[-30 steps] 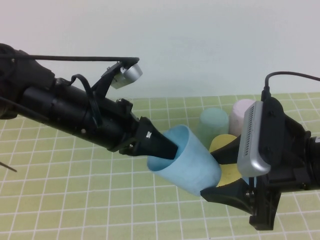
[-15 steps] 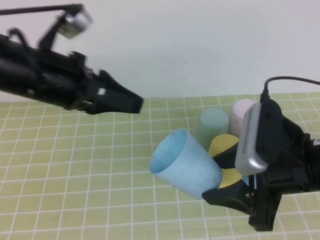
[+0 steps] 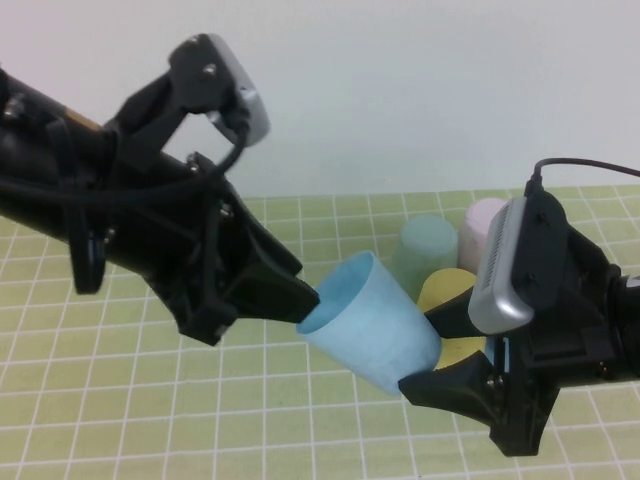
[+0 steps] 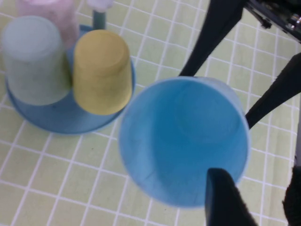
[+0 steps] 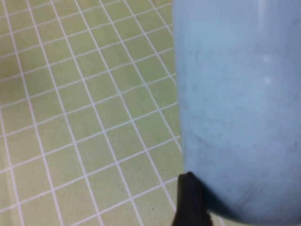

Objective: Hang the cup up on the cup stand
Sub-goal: Adjust the cup with two arms

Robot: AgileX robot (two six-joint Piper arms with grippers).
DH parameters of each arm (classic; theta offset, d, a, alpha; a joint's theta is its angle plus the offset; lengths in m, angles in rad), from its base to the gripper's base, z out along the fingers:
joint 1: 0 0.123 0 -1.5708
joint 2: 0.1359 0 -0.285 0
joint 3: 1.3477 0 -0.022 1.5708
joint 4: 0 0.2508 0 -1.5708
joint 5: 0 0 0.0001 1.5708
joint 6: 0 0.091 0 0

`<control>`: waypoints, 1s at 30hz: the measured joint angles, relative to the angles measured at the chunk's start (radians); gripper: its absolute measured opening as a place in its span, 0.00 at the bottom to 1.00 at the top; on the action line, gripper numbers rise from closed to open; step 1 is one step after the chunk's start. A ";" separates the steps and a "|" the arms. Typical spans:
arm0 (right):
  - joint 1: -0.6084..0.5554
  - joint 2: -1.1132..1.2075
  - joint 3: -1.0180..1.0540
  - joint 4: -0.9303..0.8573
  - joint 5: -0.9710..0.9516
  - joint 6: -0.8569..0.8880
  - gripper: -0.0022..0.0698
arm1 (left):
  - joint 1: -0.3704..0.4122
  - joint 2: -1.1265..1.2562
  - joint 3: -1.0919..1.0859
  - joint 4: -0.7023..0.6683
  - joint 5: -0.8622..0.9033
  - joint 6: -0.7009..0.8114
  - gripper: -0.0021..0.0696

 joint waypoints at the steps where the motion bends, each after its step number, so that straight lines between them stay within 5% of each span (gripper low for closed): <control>1: 0.000 0.000 0.000 0.006 0.000 0.000 0.68 | -0.005 0.002 0.000 0.000 0.000 0.002 0.41; 25: 0.000 0.000 0.000 0.089 -0.004 -0.023 0.67 | -0.008 0.142 0.000 -0.102 0.000 0.082 0.42; 28: 0.000 0.000 0.000 0.094 -0.007 -0.023 0.67 | -0.008 0.144 0.000 -0.102 0.000 0.090 0.35; 30: 0.000 0.000 0.000 0.094 -0.017 -0.023 0.67 | -0.008 0.144 0.000 -0.102 0.004 0.113 0.20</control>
